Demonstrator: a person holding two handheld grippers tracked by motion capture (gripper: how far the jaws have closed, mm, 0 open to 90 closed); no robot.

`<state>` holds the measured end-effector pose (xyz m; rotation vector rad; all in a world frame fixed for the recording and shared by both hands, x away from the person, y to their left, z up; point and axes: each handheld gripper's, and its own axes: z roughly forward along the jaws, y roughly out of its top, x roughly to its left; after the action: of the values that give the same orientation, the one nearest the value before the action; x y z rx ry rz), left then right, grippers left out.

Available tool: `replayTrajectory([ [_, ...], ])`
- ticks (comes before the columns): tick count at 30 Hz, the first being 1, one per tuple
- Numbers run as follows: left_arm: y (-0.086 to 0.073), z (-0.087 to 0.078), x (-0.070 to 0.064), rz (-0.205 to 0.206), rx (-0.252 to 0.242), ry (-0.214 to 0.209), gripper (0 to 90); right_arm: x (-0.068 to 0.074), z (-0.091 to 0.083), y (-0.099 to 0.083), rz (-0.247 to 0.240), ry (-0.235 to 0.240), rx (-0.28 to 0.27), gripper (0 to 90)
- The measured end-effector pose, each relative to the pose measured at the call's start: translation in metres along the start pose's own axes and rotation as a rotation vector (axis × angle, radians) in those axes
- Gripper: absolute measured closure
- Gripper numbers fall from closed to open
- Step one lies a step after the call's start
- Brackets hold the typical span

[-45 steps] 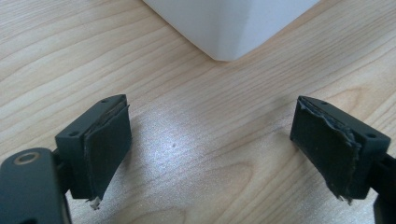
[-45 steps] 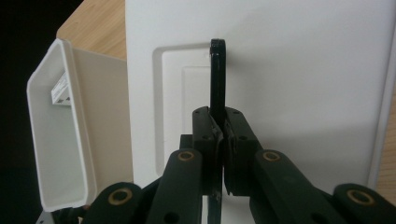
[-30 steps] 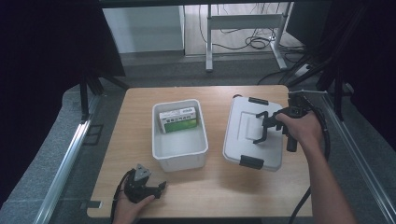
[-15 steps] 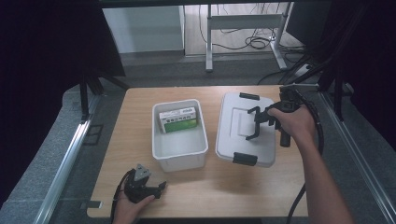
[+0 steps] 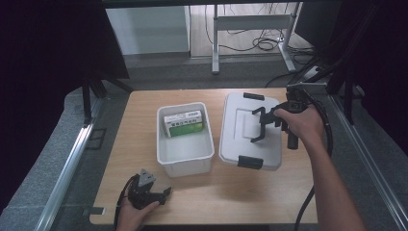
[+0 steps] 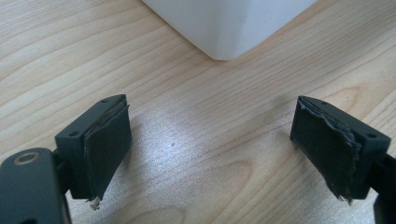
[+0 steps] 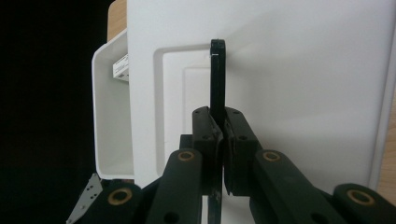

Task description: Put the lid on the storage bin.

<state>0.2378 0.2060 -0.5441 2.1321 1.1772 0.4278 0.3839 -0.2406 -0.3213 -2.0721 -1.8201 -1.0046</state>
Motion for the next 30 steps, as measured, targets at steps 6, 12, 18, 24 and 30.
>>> replayTrajectory([
  [6,0.000,0.000,0.000,-0.003,0.000,-0.001,12.4,0.008,-0.001,0.000,-0.014,0.009,0.004,84.7],
  [12,0.000,0.000,0.000,-0.003,0.000,-0.001,12.3,0.017,0.003,0.000,-0.028,0.020,0.009,84.7],
  [18,0.000,0.000,0.000,0.000,0.000,-0.001,12.3,0.028,0.007,0.001,-0.045,0.030,0.022,84.6],
  [24,0.000,0.000,0.000,0.000,-0.002,0.000,12.2,0.038,0.010,0.002,-0.060,0.034,0.030,84.7],
  [30,0.000,0.000,0.000,0.000,-0.001,0.000,12.2,0.047,0.013,0.003,-0.064,0.043,0.039,84.6],
])
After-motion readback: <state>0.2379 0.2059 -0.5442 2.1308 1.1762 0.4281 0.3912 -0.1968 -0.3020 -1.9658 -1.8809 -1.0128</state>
